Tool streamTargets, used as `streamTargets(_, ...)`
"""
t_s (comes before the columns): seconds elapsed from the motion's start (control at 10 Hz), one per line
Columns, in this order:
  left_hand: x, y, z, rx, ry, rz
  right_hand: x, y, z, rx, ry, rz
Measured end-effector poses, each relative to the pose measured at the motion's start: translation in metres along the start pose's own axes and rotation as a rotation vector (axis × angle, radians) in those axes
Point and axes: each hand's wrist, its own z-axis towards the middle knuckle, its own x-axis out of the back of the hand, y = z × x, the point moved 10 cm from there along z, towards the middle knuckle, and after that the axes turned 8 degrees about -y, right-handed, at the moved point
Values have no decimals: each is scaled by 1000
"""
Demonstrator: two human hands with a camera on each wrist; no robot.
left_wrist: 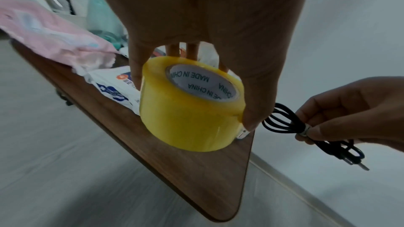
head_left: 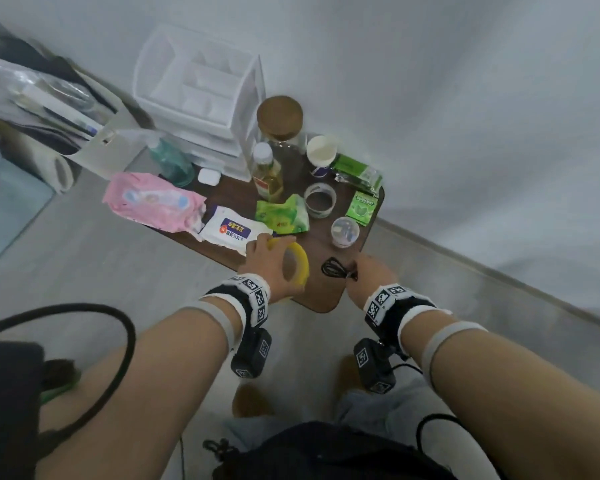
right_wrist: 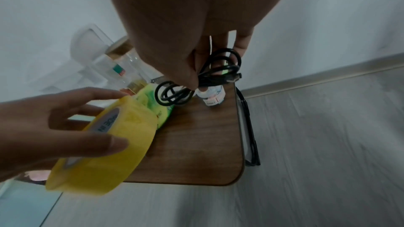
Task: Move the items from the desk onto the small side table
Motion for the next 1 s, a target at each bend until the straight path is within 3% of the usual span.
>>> streamTargets(0.2, -38, -12, 67, -111, -3, 174, -33, 6, 72, -10, 71, -23)
streamTargets(0.5, -58, -17, 107, -214, 82, 300, -49, -6, 130, 16, 170, -104)
streamTargets(0.8, -51, -18, 97, -182, 70, 187, -52, -6, 123, 38, 147, -53)
streamTargets(1.0, 22, -2, 36, -169, 148, -12, 6, -23, 59, 91, 56, -10)
